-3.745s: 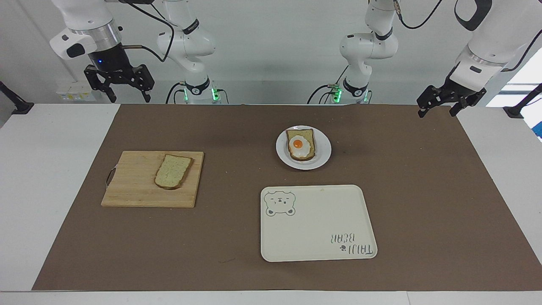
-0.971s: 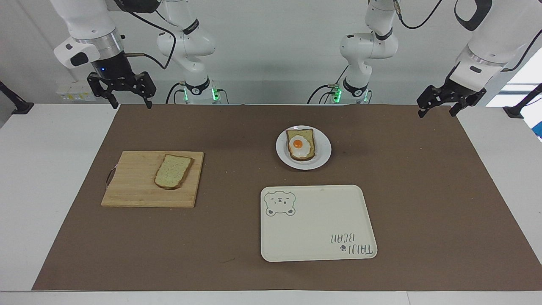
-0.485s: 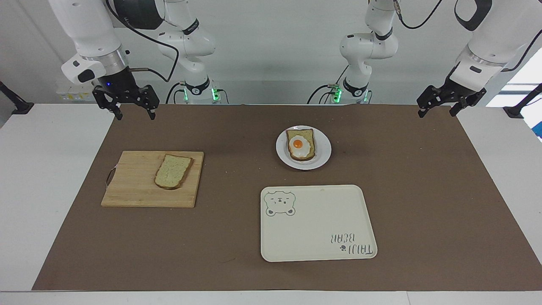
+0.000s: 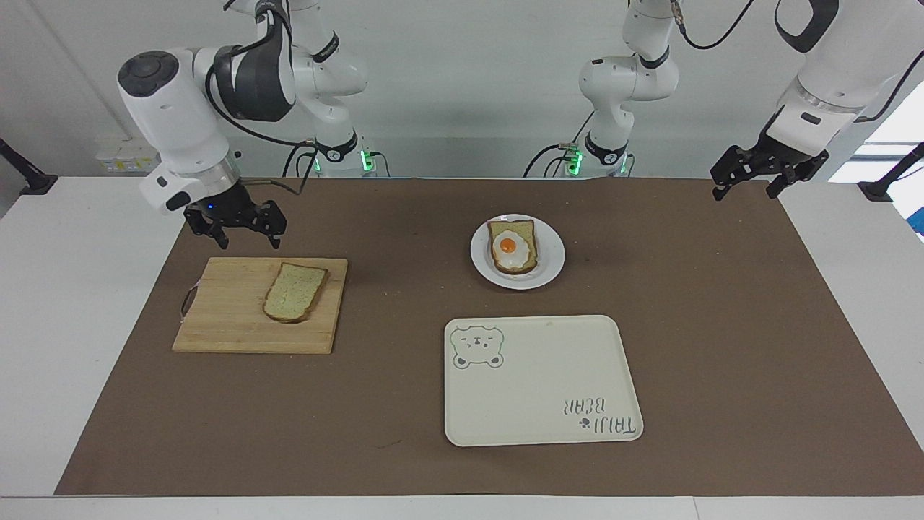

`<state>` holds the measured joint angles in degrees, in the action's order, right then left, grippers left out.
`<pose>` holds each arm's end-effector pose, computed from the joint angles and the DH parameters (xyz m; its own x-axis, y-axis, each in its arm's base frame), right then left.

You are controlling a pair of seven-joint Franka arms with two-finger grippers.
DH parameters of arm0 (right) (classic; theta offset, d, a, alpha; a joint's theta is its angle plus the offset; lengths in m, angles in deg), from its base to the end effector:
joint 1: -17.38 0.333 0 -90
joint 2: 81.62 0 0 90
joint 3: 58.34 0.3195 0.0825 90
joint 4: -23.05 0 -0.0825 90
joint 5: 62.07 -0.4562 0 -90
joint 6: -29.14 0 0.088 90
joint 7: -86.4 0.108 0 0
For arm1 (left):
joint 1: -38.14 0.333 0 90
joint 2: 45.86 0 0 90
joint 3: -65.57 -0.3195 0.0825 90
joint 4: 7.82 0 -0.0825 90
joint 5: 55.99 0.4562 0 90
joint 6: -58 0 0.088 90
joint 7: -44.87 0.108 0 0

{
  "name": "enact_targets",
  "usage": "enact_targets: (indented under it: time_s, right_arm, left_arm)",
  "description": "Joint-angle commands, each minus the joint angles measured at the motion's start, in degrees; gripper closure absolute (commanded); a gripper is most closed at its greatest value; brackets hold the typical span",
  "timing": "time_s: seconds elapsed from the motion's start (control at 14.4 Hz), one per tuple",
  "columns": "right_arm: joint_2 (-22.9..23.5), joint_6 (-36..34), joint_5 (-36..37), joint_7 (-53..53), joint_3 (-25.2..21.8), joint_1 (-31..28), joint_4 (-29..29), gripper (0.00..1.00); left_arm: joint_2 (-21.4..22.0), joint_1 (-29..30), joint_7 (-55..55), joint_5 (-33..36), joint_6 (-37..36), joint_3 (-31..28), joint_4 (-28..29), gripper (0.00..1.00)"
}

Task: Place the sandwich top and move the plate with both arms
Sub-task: 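Reach the right gripper to the bread slice on the cutting board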

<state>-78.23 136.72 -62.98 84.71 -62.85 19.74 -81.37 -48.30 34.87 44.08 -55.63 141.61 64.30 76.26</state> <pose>0.6480 -0.0223 0.4778 0.9999 -0.0127 -0.0035 -0.0127 -0.9999 -0.0106 0.6284 -0.0215 0.6464 0.9985 -0.0203 -0.0506 -0.0208 -0.9998 -0.0079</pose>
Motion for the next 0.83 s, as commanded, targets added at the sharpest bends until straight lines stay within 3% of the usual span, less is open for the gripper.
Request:
enact_targets:
  time_s: [0.0,0.62,0.76]
  right_arm:
    - [1.4,4.5,-3.0,-1.8,0.3,-1.7,-2.8,0.0]
    - [4.4,14.3,-3.3,-8.2,0.3,-5.8,-11.0,0.0]
    - [5.1,15.6,-7.2,-8.4,0.3,-6.0,-12.6,0.0]
  left_arm:
    - [0.5,0.5,0.5,-0.8,-0.6,0.0,0.2,0.0]
    - [0.5,0.5,0.5,-0.8,-0.6,0.0,0.2,0.0]
    - [0.5,0.5,0.5,-0.8,-0.6,0.0,0.2,0.0]
